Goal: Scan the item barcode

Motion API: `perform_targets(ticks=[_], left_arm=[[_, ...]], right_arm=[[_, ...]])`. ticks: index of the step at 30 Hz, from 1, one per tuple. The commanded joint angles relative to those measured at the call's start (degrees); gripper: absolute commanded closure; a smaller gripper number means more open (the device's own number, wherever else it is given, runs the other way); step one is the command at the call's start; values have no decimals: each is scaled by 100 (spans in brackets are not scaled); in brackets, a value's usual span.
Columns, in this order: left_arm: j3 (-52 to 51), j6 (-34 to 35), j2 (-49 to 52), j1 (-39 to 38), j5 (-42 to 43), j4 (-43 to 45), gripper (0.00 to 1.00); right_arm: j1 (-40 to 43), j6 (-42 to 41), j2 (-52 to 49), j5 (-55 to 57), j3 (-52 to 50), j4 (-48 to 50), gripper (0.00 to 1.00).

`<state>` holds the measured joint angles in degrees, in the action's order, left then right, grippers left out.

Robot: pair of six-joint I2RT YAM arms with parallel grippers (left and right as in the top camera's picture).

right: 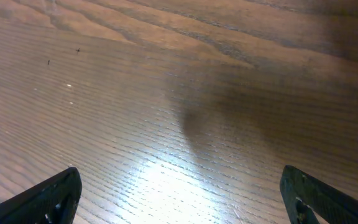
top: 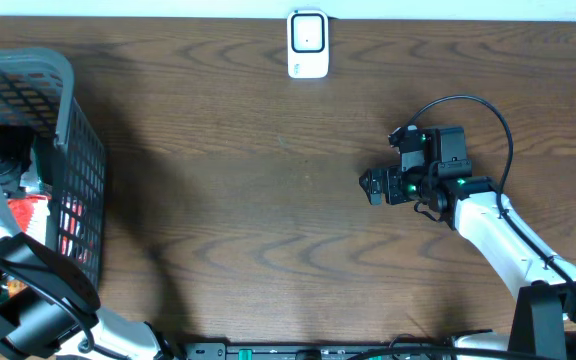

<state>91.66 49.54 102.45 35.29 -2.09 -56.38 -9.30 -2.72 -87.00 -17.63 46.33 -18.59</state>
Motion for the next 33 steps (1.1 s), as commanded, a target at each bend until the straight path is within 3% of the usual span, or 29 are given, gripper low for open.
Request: perform_targets(ticks=[1,16,33], left_arm=[[72,179,9,4,-584,-42,27],[35,179,72,2,-1067,90,26],[35,179,708,2,-1060,245,25]], right_arm=[[-55,68,-37,-68,-37,-2,1],[-55,68,-37,-70,-37,0,1],[-55,70,-37,-66,-37,-7,1]])
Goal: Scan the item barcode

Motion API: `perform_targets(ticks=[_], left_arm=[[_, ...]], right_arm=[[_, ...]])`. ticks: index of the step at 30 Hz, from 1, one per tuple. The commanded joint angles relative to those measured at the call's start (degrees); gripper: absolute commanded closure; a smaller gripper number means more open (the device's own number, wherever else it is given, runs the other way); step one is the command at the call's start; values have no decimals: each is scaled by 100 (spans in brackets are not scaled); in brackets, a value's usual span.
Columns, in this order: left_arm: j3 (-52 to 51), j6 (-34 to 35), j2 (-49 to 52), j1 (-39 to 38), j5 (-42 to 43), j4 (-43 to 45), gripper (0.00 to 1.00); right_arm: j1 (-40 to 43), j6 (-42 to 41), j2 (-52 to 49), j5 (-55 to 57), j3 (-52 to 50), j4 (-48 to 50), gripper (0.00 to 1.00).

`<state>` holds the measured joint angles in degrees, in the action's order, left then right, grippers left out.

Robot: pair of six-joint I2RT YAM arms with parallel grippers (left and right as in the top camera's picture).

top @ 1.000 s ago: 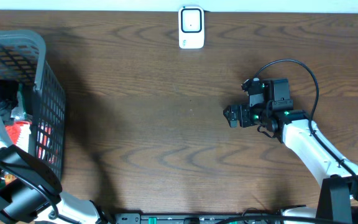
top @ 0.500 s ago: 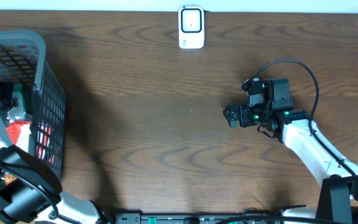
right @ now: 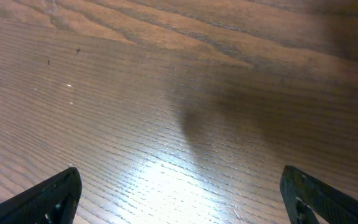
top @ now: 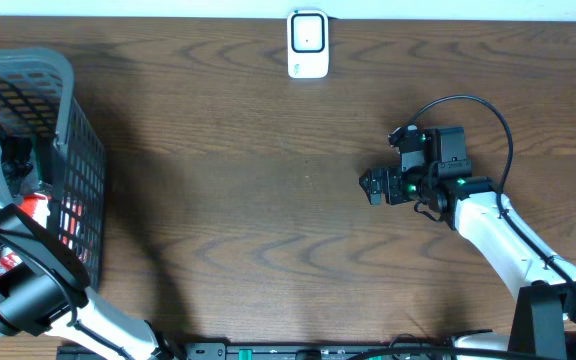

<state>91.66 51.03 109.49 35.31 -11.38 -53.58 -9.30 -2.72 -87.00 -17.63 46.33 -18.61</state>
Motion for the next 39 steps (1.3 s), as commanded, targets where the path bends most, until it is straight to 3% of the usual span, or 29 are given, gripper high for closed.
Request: perform_targets(ticks=[1,20,23,26,39], left_arm=[[35,33,4,0,-131,-74,26],[35,354,4,2,-332,-1438,27],[35,352,4,2,-334,-1532,28],[35,354,4,2,-337,-1602,37],[-223,442,11,42,-767,-1683,36]], right_arm=[[-55,70,-37,-66,-37,-4,1],[-55,68,-37,-68,-37,2,1],[-55,68,-37,-68,-37,4,1],[-55,68,-37,-68,-37,4,1],[-55,66,-37,-70,-37,15,1]])
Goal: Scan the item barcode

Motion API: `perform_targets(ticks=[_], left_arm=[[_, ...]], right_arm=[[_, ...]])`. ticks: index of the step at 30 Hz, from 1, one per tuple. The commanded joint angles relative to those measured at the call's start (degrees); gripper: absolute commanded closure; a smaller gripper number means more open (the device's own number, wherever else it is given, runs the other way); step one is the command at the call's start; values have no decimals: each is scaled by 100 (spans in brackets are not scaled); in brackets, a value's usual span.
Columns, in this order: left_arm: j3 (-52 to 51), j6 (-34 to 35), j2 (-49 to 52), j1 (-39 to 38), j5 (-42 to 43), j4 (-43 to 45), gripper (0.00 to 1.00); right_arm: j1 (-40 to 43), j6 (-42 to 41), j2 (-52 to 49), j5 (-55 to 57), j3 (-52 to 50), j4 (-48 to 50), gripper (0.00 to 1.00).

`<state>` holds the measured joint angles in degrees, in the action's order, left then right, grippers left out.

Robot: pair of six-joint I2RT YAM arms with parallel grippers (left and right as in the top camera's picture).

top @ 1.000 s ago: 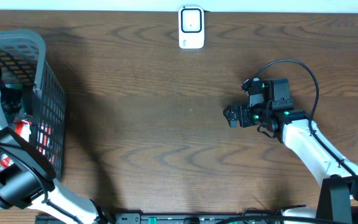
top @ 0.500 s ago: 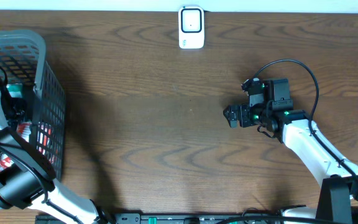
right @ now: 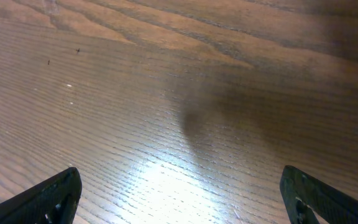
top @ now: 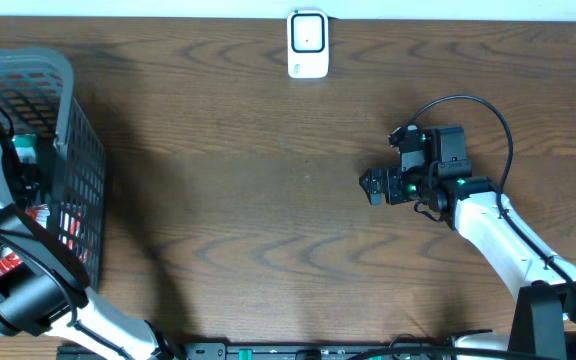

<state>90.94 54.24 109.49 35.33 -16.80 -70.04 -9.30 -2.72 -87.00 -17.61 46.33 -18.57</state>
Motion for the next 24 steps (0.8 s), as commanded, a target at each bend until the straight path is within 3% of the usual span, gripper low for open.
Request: perform_targets(ticks=[1,6,8,21,24], left_arm=[[-175,118,17,50,-232,-39,36],[-330,118,35,66,-236,-63,35],[-400,118,35,66,-234,-66,30],[-538,138,37,212,-236,-444,29],[-540,138,79,302,-232,-472,25]], right_arm=[[-55,66,-37,-74,-37,11,1],[-55,66,-37,-74,-37,11,1],[-55,66,-37,-74,-37,13,1],[-55,66,-37,-118,-37,20,1],[-55,66,-37,-160,-37,37,1]])
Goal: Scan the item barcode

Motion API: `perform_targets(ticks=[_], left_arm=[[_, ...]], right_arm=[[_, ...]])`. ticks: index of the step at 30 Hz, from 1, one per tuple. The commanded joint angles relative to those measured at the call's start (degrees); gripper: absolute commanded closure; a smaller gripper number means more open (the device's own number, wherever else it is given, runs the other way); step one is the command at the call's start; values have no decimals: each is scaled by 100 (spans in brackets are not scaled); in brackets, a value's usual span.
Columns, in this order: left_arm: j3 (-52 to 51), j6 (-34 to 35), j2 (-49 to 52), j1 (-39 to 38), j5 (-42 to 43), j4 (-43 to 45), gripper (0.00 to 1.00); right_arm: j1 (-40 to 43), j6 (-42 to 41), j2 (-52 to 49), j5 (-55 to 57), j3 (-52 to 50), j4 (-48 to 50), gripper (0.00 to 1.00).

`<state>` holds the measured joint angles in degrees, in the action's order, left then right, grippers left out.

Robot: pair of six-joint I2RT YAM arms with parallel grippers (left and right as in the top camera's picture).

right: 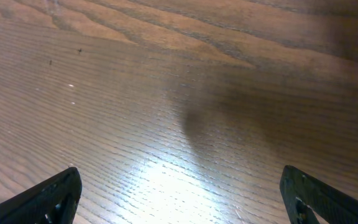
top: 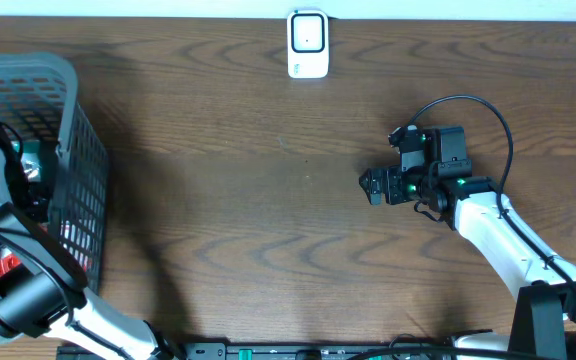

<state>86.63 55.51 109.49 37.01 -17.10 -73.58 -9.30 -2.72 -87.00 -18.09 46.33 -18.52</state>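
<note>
At the table's far edge stands the white barcode scanner (top: 307, 44). A grey mesh basket (top: 63, 75) sits at the left and holds red-packaged items (top: 3, 262), mostly hidden by the mesh and by my left arm. My left gripper (top: 30, 165) reaches down inside the basket, a green light showing on its wrist; its fingers and anything between them are hidden. My right gripper (top: 368, 186) hovers low over bare wood right of centre. In the right wrist view the right gripper (right: 185, 199) is open, its dark fingertips (right: 55, 196) wide apart with only table between them.
The basket's tall wall runs along the table's left side. The right arm's black cable (top: 488, 110) loops above the gripper. Dark wood table (top: 248, 200) lies between basket, scanner and right arm.
Inside the basket my left wrist has shifted slightly right and down, and a pale patch now shows just below its green light. The right arm has not moved.
My left arm was low in the basket among red packages. Then it sat a little higher over a red package. Later its green wrist light showed near the basket's middle, where it remains. The right gripper stayed open and still throughout.
</note>
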Motion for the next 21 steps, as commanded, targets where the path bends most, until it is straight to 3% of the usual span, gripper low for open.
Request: perform_targets(ticks=[1,10,14,18,21], left_arm=[[-109,11,111,153,-201,-116,23],[-109,9,767,177,-37,195,9],[-109,9,942,177,11,271,8],[-107,9,944,177,11,249,44],[-107,9,944,177,11,227,58]], right_arm=[[-55,66,-37,-111,-37,35,1],[-55,68,-37,-109,-37,31,1],[-55,68,-37,-109,-37,31,1],[-55,68,-37,-107,-37,31,1],[-55,68,-37,-107,-37,33,1]])
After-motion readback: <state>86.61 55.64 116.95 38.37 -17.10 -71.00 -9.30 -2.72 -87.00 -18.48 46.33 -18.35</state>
